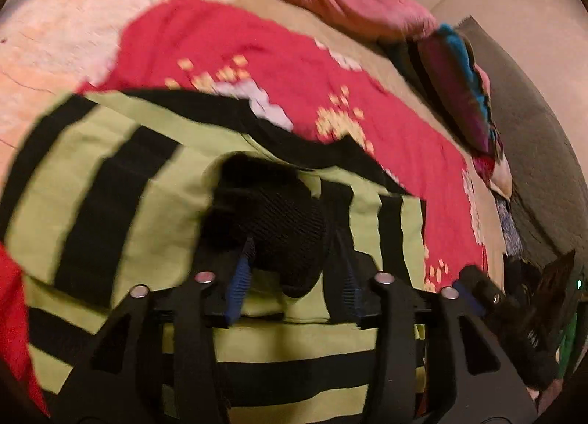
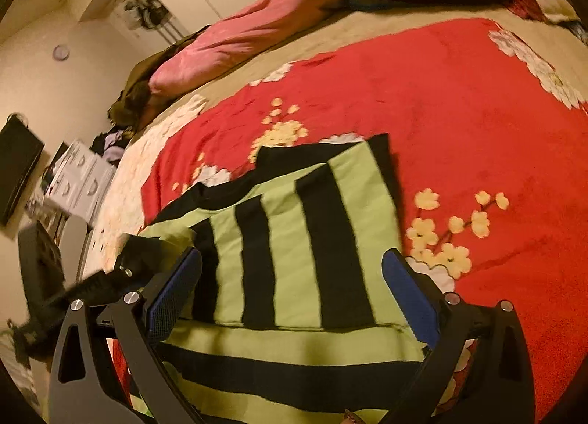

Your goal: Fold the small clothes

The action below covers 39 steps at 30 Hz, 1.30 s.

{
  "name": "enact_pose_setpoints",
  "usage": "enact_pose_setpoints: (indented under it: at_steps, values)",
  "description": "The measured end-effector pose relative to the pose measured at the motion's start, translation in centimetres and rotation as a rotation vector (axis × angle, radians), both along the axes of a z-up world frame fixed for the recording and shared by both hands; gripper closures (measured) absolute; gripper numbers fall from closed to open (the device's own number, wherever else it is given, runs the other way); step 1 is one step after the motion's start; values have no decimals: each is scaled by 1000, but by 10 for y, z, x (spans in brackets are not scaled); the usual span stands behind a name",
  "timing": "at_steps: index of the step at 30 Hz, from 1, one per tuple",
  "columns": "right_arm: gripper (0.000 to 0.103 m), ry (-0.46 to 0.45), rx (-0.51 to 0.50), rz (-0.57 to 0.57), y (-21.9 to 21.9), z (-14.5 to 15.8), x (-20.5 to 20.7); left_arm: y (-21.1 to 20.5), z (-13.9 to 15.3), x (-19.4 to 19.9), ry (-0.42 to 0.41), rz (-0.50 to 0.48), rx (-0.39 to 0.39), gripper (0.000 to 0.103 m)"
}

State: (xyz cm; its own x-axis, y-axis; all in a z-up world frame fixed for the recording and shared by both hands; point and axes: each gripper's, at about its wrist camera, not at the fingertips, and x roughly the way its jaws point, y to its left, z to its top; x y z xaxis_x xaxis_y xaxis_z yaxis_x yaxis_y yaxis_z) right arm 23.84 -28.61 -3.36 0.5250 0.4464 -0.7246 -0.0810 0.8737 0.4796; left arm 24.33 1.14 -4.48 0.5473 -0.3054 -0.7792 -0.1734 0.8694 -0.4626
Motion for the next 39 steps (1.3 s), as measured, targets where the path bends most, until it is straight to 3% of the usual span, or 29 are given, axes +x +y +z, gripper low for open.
enact_pose_setpoints:
  at_steps: [3,7,10,16,22,26,31,34,37,39]
  values:
    - [5,28,3,-2,-1,-8,3,-4,3,-5,-38,-25,-44,55]
    - [5,35,12,33,8,-11,5,6,31,-22,-120,-31,11,55]
    - [5,21,5,65,17,-10,4,26,48,-39,-163,26,90,55]
    - [5,20,55,154,45,-17,1,87,43,-61,-106,227,336,55]
    - [5,53,119,195,77,-38,12,125,27,-68,-58,288,344,55]
    - [5,128,225,152,82,-62,13,128,21,-68,-56,280,338,50]
    - [6,98,279,131,85,-63,12,124,10,-67,-43,262,325,49]
    - [22,75,275,141,92,-63,12,124,2,-66,-26,261,301,47]
    - [48,85,248,149,97,-71,15,122,1,-67,-26,252,310,46]
    - [52,85,239,145,99,-74,15,122,1,-67,-28,250,307,45]
